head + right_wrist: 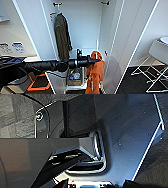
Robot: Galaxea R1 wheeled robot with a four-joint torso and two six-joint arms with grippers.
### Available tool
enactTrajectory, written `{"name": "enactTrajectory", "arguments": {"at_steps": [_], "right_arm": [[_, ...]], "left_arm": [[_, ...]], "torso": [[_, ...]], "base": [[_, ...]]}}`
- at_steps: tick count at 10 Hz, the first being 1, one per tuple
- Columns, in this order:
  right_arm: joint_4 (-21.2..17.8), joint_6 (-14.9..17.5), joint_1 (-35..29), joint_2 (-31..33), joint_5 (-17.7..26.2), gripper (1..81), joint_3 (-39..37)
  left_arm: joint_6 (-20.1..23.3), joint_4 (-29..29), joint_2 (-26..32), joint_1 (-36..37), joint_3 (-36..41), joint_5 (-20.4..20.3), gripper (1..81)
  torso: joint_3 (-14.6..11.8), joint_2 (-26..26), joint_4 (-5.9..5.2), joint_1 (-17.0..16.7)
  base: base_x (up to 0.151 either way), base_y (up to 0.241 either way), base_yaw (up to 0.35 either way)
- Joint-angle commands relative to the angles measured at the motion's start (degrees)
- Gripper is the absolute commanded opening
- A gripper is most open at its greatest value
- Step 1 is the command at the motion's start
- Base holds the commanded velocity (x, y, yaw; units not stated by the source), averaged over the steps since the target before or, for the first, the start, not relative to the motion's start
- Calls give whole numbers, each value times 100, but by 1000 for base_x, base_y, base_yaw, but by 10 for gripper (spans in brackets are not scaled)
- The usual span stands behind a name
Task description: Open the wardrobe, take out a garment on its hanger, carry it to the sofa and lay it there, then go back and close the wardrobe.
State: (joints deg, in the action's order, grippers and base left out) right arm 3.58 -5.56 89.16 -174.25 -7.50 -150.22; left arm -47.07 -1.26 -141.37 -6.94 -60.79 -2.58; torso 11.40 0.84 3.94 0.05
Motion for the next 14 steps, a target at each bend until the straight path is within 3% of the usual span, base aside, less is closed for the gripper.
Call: {"name": "enactTrajectory", "arguments": {"at_steps": [1, 14], "right_arm": [[-16, 11, -104, -24, 275, 811, 56], [-42, 11, -104, -33, 275, 811, 56]], "left_arm": [[22, 354, 47, 839, 287, -612, 10], [-13, 363, 39, 610, 173, -647, 10]], "torso": [[0, 0, -2, 0], [0, 0, -2, 0]], "base": [[0, 0, 0], [0, 0, 0]]}}
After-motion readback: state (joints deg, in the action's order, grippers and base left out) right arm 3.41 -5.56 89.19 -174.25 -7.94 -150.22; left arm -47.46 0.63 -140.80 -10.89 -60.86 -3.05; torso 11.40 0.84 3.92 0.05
